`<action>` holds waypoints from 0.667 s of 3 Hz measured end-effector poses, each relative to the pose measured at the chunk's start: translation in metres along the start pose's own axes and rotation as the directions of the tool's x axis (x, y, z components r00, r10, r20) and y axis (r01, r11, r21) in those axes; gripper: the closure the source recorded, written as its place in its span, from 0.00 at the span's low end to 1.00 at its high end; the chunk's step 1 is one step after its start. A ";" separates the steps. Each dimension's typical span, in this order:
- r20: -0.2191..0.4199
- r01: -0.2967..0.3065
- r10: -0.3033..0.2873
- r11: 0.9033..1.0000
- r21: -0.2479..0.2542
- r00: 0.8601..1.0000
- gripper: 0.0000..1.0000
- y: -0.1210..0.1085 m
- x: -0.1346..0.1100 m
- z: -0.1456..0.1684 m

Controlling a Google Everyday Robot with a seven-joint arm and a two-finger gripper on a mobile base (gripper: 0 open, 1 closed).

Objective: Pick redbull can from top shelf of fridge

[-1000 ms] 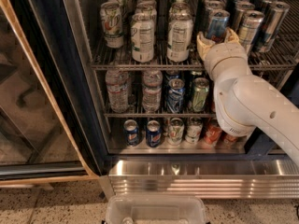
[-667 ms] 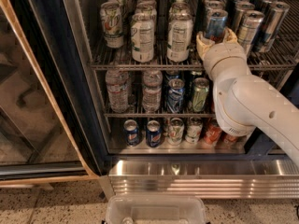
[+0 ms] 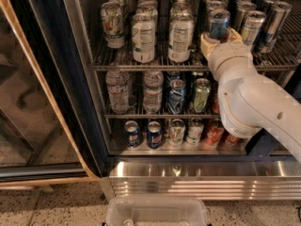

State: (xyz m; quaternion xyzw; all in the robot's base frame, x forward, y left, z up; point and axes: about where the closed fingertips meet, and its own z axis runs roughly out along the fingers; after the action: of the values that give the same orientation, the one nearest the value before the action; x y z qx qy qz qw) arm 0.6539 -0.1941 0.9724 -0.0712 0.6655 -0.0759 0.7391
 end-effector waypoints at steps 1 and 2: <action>-0.003 -0.018 0.018 1.000 -0.002 1.000 1.00 -0.005 -0.006 -0.006; 0.000 -0.046 0.046 0.999 -0.016 0.999 1.00 -0.010 -0.015 -0.014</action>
Offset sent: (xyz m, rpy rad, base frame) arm -0.0274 -0.0105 0.0262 0.0773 0.0040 0.0402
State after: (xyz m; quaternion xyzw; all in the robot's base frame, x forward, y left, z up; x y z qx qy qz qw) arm 0.6384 -0.2003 0.9878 -0.0617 0.6674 -0.0536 0.7402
